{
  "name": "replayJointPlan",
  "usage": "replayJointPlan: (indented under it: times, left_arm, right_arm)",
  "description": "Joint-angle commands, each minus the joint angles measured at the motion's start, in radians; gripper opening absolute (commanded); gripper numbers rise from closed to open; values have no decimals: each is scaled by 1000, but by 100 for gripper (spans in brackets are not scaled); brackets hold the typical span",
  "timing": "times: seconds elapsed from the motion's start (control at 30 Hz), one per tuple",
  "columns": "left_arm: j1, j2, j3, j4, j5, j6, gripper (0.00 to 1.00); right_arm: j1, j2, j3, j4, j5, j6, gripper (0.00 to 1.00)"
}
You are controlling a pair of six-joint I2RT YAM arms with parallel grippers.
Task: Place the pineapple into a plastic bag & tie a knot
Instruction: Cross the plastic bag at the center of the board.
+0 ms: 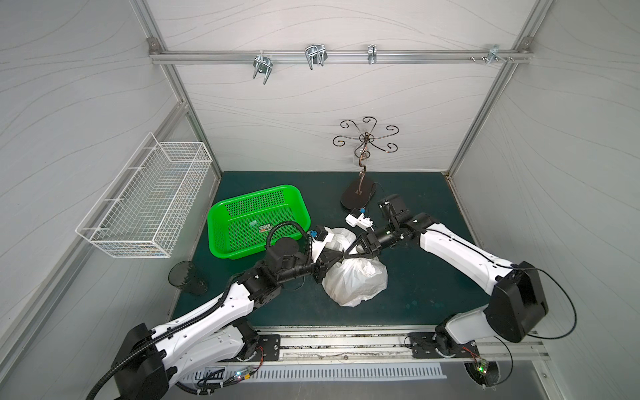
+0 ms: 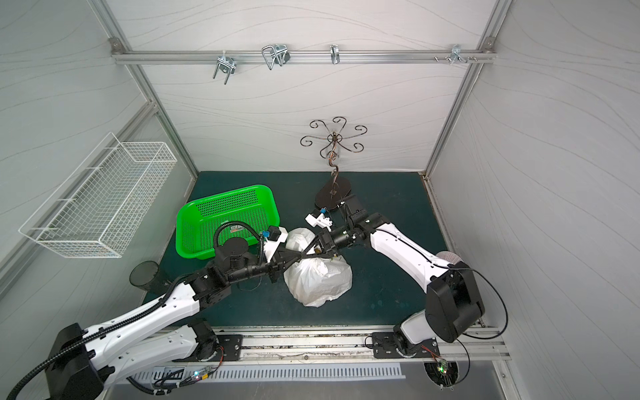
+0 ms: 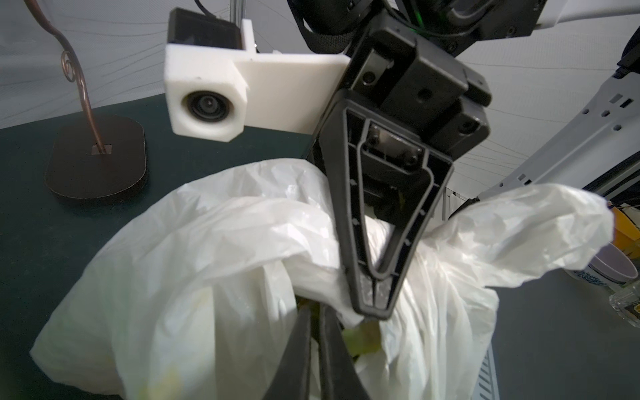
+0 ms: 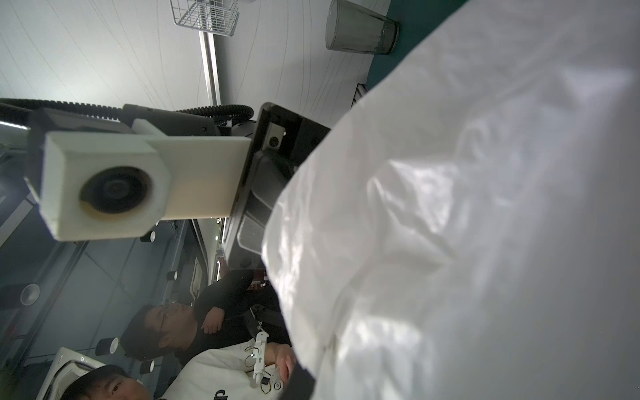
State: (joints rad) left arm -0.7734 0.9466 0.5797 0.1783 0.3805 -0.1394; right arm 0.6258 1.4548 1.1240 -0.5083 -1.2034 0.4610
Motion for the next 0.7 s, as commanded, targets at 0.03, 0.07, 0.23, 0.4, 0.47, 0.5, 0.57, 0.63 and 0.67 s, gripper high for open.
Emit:
replayJointPlan:
  times: [0.03,0.07,0.23,0.4,0.47,0.5,0.57,0.63,0.67]
  left_arm:
    - [-3,9,-4,36,18,-1,11]
    - [-1,13,-3,29,28,1,11]
    - [-4,20,-17,15,67,6,15]
    - [-4,9,-32,44,47,18,27]
    - [-4,11,-29,45,44,35,29]
    - [-4,8,-30,50,44,46,31]
    - [-6,2,-36,71,38,64,33]
    - [-10,-5,-43,87,41,92,36]
    - [-13,-6,-44,88,46,113,37]
  right_arm:
    - [17,-52,0,50,-135,7,12]
    - [16,-50,3,51,-132,6,13]
    - [11,-40,32,44,-101,4,13]
    - [11,-36,35,55,-104,15,13]
    - [7,-39,36,67,-98,29,12]
    - [5,-40,37,72,-95,33,12]
    - [0,-39,37,70,-94,34,12]
    - [-1,-40,35,70,-94,34,12]
    - [-1,-40,34,70,-93,34,12]
